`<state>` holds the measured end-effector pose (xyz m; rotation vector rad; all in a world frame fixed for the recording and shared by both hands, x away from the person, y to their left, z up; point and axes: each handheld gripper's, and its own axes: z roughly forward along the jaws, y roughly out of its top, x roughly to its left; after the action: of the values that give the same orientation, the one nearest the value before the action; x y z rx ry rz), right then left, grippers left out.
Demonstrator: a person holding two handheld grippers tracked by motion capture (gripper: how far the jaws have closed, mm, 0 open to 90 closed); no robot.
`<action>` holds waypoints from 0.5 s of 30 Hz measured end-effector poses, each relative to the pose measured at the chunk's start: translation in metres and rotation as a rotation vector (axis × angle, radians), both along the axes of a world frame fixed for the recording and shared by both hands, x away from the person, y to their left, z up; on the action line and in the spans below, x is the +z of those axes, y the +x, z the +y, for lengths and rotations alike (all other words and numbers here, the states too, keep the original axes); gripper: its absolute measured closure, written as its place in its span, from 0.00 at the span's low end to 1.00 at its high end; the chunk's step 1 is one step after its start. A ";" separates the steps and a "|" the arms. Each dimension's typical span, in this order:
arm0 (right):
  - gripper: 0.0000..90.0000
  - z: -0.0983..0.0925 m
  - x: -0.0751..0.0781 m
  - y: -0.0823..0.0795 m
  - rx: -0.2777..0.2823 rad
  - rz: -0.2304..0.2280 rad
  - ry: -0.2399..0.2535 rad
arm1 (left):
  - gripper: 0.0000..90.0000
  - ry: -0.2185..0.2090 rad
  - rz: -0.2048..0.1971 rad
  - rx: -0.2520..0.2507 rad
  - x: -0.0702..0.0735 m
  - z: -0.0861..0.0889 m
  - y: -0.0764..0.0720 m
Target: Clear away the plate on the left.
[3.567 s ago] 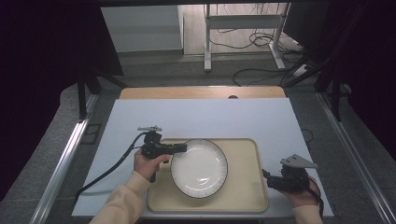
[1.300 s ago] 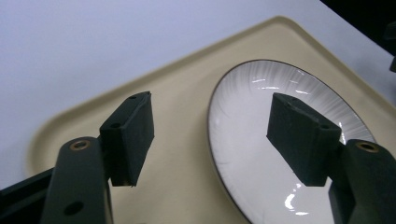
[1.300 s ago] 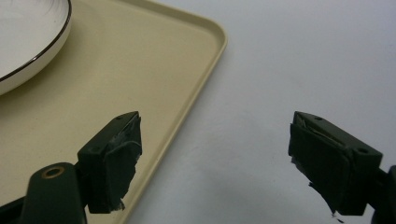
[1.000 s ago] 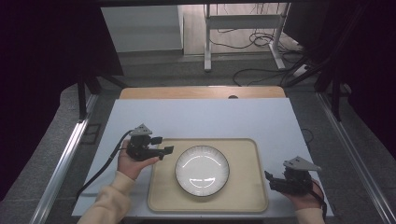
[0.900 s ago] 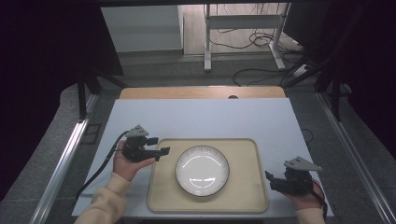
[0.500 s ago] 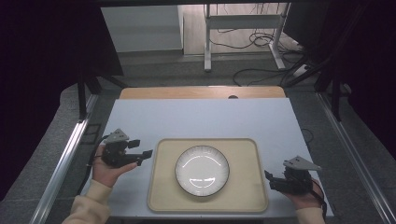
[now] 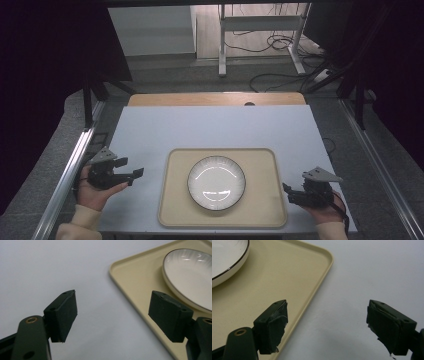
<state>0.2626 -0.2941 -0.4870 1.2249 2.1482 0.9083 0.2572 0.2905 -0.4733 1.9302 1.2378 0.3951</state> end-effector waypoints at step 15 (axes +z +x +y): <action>0.20 0.000 -0.001 0.000 0.002 0.002 -0.004 | 0.25 -0.044 0.029 0.025 -0.007 0.006 0.004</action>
<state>0.2628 -0.2937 -0.4880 1.2226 2.1516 0.9038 0.2617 0.2961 -0.4799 1.8917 1.2799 0.3506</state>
